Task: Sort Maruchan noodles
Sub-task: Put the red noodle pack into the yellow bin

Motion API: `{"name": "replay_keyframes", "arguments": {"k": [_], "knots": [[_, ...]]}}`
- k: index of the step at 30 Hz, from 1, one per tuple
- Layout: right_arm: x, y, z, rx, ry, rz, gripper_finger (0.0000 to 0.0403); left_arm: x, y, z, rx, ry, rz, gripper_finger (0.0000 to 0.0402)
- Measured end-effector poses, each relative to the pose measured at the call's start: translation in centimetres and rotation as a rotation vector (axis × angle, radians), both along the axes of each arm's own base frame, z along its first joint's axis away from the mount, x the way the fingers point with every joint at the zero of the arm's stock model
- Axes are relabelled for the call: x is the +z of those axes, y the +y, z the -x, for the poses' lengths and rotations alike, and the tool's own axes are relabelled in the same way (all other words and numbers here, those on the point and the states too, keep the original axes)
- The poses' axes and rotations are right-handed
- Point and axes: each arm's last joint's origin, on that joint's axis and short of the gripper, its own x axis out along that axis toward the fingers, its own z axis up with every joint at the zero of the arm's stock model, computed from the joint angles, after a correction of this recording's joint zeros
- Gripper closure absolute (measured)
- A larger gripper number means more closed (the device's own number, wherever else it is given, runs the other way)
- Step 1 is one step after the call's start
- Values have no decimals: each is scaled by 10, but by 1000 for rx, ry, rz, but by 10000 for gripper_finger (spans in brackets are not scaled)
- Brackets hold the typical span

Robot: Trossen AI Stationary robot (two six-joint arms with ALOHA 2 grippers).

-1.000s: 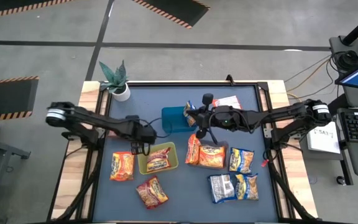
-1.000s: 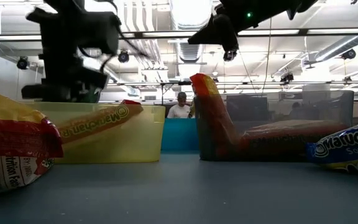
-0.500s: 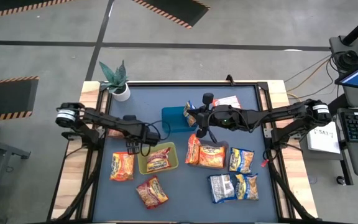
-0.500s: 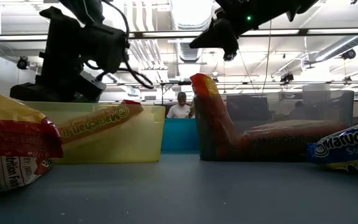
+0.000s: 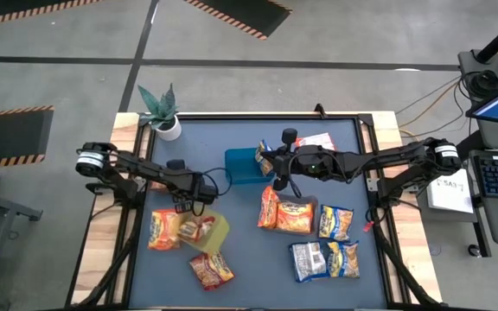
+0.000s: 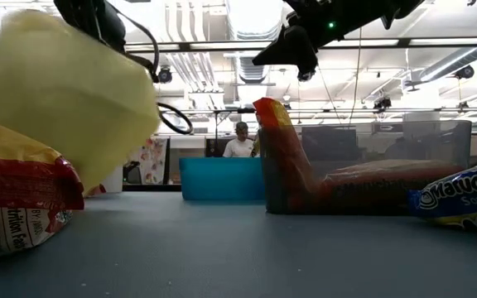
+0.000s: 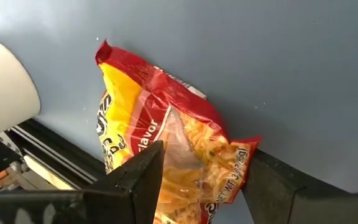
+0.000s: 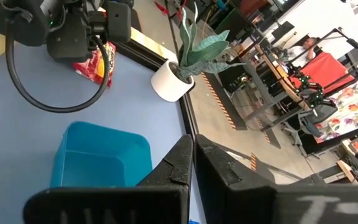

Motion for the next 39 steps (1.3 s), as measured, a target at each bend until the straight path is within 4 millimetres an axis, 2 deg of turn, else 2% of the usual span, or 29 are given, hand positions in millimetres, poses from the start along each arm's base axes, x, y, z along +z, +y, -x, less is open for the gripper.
{"name": "replay_keyframes", "arguments": {"k": [4, 7, 10, 14, 16, 20, 25, 29, 33, 36, 39], "knots": [[0, 0, 0, 0, -1, 0, 394, 1, 0, 0, -1, 2, 24, 227], [0, 0, 0, 0, -1, 0, 394, 0, 0, 1, 1, 3, 24, 248], [0, 0, 0, 0, -1, 0, 394, 0, 0, 1, 3, 2, 24, 294], [0, 0, 0, 0, -1, 0, 394, 1, 0, 0, 3, -2, 24, 379], [0, 0, 0, 0, 0, 0, 394, 5, 0, -2, 1, -25, 20, 392], [0, 0, 0, 0, -2, -2, 394, 25, 2, -7, -33, -120, -42, 400], [0, 0, 0, 1, -6, -12, 394, 68, 4, -5, -75, -344, -95, 401], [1, 1, -1, 20, -23, -25, 394, 103, 2, 8, -144, -579, -63, 401], [2, 2, -5, 126, -71, -70, 394, 130, -4, 23, -260, -775, -25, 401], [-2, 3, -12, 159, -73, -80, 394, 143, -3, 34, -279, -861, -32, 401], [0, 0, -25, 131, -90, -116, 394, 146, -2, 42, -260, -885, -30, 402]]}}
